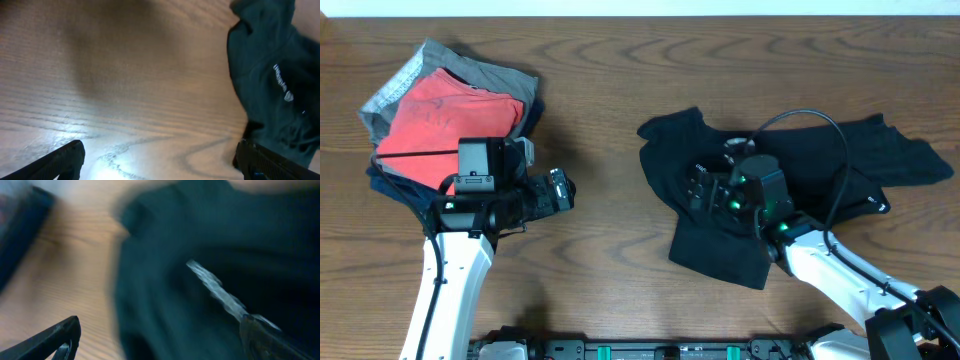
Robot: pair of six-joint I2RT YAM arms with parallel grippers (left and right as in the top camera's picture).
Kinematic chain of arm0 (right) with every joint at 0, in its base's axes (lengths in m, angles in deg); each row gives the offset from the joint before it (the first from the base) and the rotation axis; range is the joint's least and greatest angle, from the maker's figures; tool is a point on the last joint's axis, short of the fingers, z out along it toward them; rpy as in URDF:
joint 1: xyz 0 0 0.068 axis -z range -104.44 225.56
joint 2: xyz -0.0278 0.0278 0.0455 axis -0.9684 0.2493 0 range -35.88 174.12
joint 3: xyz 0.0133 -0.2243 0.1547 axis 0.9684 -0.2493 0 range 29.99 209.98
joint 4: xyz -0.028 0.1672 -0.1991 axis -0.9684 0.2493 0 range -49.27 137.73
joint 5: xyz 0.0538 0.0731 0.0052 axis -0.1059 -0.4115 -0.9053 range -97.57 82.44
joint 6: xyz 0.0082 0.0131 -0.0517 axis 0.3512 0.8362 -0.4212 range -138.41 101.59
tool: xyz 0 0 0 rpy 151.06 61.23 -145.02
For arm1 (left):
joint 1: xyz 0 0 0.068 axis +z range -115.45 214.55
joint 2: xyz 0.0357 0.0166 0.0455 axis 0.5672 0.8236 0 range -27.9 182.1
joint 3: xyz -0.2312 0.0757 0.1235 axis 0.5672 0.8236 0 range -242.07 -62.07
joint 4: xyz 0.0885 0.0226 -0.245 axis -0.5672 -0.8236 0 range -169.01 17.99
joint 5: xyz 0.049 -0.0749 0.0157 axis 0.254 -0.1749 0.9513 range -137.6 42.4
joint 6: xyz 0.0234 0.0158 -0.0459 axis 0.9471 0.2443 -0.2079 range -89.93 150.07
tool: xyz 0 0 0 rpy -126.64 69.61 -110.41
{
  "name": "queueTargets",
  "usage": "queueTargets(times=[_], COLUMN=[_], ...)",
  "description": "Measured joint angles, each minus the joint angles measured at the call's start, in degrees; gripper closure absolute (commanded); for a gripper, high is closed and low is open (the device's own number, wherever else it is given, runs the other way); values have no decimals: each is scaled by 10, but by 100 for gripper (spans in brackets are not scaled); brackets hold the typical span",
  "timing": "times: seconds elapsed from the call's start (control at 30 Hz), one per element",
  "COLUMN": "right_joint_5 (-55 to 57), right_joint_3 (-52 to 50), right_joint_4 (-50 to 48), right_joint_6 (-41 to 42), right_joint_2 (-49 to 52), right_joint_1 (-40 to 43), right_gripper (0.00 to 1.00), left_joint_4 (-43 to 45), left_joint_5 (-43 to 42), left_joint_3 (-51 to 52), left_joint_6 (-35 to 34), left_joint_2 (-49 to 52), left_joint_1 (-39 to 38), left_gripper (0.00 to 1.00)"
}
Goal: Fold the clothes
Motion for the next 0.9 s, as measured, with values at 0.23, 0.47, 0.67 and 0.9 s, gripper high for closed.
queueTargets(times=[0.23, 0.47, 0.67, 0.9], right_joint_5=[55, 132, 193, 223], right_joint_3=[-2, 0, 2, 2], right_joint_4=[197, 348, 441, 486], right_joint_6=[-8, -19, -43, -49], right_joint_2=[-63, -178, -273, -315], right_joint_1=[77, 141, 190, 250], right_gripper=[1, 1, 1, 1], left_joint_4=[55, 144, 207, 308], left_joint_5=[-3, -9, -11, -26], left_joint_3=[0, 0, 0, 0], left_joint_6=[-38, -47, -103, -200], left_joint_2=[23, 111, 198, 303], left_joint_1=[-36, -146, -221, -299], left_gripper=[2, 2, 2, 2])
